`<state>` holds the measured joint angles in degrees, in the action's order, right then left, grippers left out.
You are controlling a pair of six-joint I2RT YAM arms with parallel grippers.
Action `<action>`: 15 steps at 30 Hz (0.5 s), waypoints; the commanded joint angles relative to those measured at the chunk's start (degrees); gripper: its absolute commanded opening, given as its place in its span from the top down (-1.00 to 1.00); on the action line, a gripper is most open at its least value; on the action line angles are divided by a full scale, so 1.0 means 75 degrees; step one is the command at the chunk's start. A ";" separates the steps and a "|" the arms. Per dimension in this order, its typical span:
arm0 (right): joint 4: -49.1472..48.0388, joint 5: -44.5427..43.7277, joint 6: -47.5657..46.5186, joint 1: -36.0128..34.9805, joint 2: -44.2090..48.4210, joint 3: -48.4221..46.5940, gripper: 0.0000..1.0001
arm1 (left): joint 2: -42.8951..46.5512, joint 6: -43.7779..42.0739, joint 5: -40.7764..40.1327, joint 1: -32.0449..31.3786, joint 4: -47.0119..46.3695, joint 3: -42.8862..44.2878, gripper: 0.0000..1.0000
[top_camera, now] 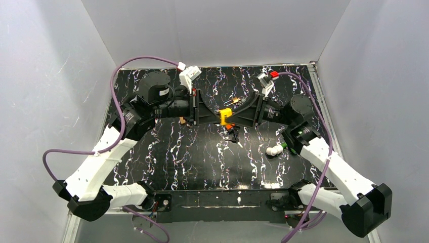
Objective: Lock with the key
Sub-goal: Lock the lock.
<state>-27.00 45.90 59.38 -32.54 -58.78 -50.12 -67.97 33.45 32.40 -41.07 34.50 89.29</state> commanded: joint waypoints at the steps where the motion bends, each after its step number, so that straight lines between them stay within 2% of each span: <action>1: -0.0433 0.0664 -0.0242 0.0372 0.0476 0.0091 -0.52 | 0.0177 -0.0234 0.0350 -0.0013 -0.0106 0.0561 1.00; 7: -0.0913 0.0721 0.0093 0.0730 0.0637 0.0275 -0.47 | 0.0134 -0.0179 0.0344 -0.0013 0.0018 0.0664 1.00; 10: -0.1153 0.0780 0.0227 0.0764 0.0582 0.0274 -0.33 | 0.0082 -0.0160 0.0391 -0.0017 0.0096 0.0750 1.00; 15: -0.1378 0.0898 0.0363 0.0761 0.0505 0.0143 -0.24 | 0.0054 -0.0137 0.0374 -0.0014 0.0169 0.0795 1.00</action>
<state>-32.32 50.94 60.92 -27.00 -54.96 -48.18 -68.08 32.58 33.50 -41.06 37.08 92.38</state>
